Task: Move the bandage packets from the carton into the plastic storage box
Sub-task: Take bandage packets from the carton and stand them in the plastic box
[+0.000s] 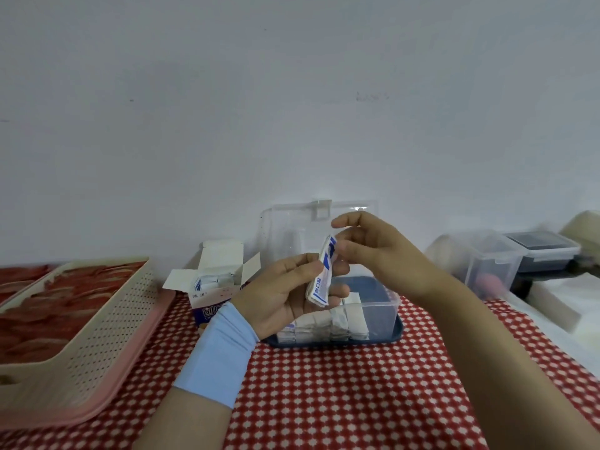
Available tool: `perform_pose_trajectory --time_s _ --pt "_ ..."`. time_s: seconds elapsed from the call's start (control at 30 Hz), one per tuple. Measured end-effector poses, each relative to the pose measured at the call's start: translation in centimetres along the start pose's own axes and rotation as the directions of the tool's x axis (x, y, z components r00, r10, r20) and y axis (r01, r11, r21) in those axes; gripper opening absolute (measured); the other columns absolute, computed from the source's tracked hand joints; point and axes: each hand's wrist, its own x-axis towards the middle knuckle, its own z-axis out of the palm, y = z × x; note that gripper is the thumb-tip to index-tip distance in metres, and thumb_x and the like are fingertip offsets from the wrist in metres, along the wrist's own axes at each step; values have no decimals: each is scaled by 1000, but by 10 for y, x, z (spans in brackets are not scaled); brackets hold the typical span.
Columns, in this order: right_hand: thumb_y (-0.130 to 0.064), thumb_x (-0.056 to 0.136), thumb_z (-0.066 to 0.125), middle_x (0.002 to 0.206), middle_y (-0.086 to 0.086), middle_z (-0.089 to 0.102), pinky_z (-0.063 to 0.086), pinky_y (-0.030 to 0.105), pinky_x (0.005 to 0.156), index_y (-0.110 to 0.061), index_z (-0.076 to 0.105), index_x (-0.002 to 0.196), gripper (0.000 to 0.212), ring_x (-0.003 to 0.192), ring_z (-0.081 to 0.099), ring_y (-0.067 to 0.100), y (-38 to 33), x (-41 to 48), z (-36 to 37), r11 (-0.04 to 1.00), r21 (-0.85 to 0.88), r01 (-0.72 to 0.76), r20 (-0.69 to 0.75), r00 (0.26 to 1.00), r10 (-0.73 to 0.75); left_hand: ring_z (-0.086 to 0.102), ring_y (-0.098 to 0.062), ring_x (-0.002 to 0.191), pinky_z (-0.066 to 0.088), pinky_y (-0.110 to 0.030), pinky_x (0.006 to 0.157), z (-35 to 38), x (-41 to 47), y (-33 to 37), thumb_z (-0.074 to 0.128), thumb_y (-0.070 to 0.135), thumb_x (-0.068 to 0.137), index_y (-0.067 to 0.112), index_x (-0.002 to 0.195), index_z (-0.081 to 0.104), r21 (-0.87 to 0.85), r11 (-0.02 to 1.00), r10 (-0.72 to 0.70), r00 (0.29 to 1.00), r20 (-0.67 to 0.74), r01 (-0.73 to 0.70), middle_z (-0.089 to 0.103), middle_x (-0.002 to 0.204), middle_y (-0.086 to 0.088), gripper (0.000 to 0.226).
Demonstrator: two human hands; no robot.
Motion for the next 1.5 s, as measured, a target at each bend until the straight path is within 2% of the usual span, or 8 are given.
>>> perform_pose_trajectory --time_s 0.3,0.4,0.53,1.0,1.13,1.23,1.4,1.5 --pt "-12 95 64 89 14 74 54 25 77 -2 71 96 12 75 66 12 2 7 -8 986 -147 -83 101 990 98 72 -33 100 61 -42 83 -2 0 7 48 13 102 1 118 58 254 962 -85 994 -66 100 72 113 -17 23" --pt "-14 95 65 84 2 76 51 15 64 -9 73 92 10 68 66 6 -4 12 -11 962 -253 -105 42 992 119 73 -29 95 59 -45 86 -1 2 14 64 19 94 8 106 68 528 845 57 968 -245 83 76 100 -13 17" --pt "-14 93 67 74 -4 74 50 17 59 -12 74 89 8 62 64 5 -12 19 -13 939 -320 -126 0 991 133 73 -20 81 61 -28 72 7 4 19 71 13 87 15 101 73 716 695 170 952 -253 66 77 88 -6 14" --pt "-18 88 70 66 6 71 44 25 55 -16 72 86 3 50 59 11 -29 37 -51 707 -680 -193 28 957 288 74 -20 79 61 -27 73 33 44 11 72 13 86 13 95 71 746 659 109 970 -217 93 76 89 -10 10" --pt "-19 91 68 79 0 68 48 27 60 -20 67 82 9 65 61 15 -8 35 -59 563 -802 -200 -22 951 307 64 -14 101 50 -31 94 21 52 12 60 32 93 22 109 72 960 250 31 990 -141 129 70 108 5 23" --pt "-21 95 64 100 2 71 53 32 76 -17 70 98 7 88 64 20 9 33 -55 504 -840 -202 -30 944 327 52 -21 84 43 -29 79 6 56 7 44 25 96 18 86 60 983 -28 -96 979 -182 180 56 91 -2 20" --pt "-20 96 61 108 3 70 54 33 80 -15 70 107 15 91 64 21 21 33 -46 449 -874 -188 -44 949 311 40 -16 60 34 -29 60 -5 46 -2 37 37 97 17 59 40 946 -161 -131 944 -304 283 44 64 0 44" --pt "-20 95 59 109 3 70 54 34 82 -17 69 109 17 93 64 22 24 34 -41 406 -896 -181 -50 949 312 55 -21 82 41 -34 77 -7 40 -6 31 50 97 16 75 58 937 -210 -191 928 -319 279 63 94 -7 48"
